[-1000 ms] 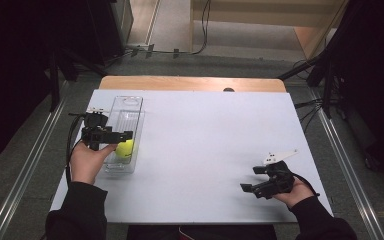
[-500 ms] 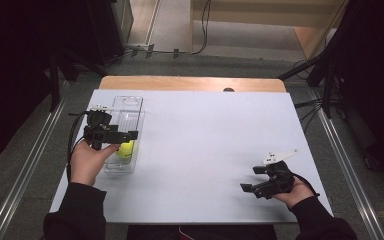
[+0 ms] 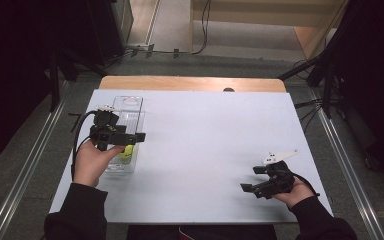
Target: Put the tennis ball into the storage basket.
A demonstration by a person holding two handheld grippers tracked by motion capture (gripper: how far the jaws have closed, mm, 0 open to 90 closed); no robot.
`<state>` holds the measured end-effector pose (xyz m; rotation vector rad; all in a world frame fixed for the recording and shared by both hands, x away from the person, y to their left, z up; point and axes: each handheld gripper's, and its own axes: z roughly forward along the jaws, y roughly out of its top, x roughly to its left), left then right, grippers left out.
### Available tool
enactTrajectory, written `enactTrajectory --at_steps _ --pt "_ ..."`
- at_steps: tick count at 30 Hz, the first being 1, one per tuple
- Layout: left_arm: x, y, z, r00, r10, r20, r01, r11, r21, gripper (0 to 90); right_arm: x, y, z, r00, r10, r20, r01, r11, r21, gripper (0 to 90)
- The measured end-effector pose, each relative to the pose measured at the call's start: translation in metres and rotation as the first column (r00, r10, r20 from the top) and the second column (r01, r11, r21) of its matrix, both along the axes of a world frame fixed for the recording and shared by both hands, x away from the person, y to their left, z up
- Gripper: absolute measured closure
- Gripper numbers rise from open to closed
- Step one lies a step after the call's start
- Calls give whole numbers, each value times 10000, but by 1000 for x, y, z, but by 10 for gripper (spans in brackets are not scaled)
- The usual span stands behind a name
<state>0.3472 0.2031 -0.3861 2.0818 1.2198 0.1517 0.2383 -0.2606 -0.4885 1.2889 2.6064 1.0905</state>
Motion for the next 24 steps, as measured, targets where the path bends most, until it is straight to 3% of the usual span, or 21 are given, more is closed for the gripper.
enactTrajectory --at_steps 11,20,24 --pt "-3 -15 -3 9977 -670 -98 670 9977 48 168 0 0 0 10000 12 -5 -12 10000 -1 129" --pt "-5 -26 -7 9929 -1182 -126 1178 9926 -291 176 1 0 0 10000 -8 -34 9 10000 17 129" --pt "-7 -29 -10 9907 -1349 -167 1347 9908 -159 176 1 0 0 10000 0 -22 0 10000 21 129"
